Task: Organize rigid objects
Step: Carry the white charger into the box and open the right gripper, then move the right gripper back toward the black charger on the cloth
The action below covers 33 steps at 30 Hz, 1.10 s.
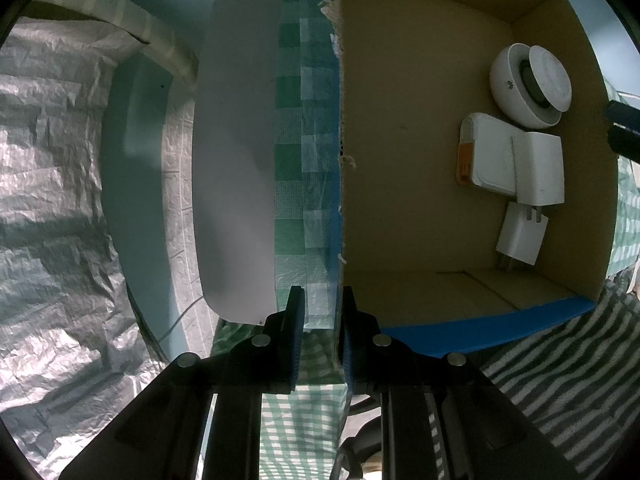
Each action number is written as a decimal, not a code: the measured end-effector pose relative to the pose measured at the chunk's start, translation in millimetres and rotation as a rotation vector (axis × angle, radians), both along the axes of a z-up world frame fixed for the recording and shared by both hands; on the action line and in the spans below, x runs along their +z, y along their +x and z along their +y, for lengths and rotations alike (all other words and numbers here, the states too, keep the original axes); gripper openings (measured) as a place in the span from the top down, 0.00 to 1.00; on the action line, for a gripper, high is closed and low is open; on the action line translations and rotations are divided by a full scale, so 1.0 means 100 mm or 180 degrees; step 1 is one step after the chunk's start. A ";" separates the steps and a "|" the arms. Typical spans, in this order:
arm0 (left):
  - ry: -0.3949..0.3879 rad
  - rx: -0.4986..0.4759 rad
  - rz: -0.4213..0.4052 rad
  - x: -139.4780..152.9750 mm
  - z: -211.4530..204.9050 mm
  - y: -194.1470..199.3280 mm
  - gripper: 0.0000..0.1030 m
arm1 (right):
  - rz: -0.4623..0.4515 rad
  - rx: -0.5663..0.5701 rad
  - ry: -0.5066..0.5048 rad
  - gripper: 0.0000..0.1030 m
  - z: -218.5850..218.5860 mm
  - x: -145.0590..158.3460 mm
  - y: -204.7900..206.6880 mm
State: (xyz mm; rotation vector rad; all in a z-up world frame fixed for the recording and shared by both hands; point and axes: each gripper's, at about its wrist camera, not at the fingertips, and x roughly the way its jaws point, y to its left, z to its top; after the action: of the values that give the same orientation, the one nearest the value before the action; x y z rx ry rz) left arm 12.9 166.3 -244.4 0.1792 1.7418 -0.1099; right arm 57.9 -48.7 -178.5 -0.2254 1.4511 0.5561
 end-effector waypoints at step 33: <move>0.0042 -0.0009 0.0026 0.00 0.04 0.00 0.84 | -0.0119 -0.0257 -0.0231 0.39 -1.10 0.13 0.10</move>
State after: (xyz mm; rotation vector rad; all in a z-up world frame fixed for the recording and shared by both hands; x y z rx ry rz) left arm 12.5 170.3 -244.5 0.1912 1.7507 -0.1014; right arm 67.8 -158.6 -165.1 -0.2322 1.4388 0.4322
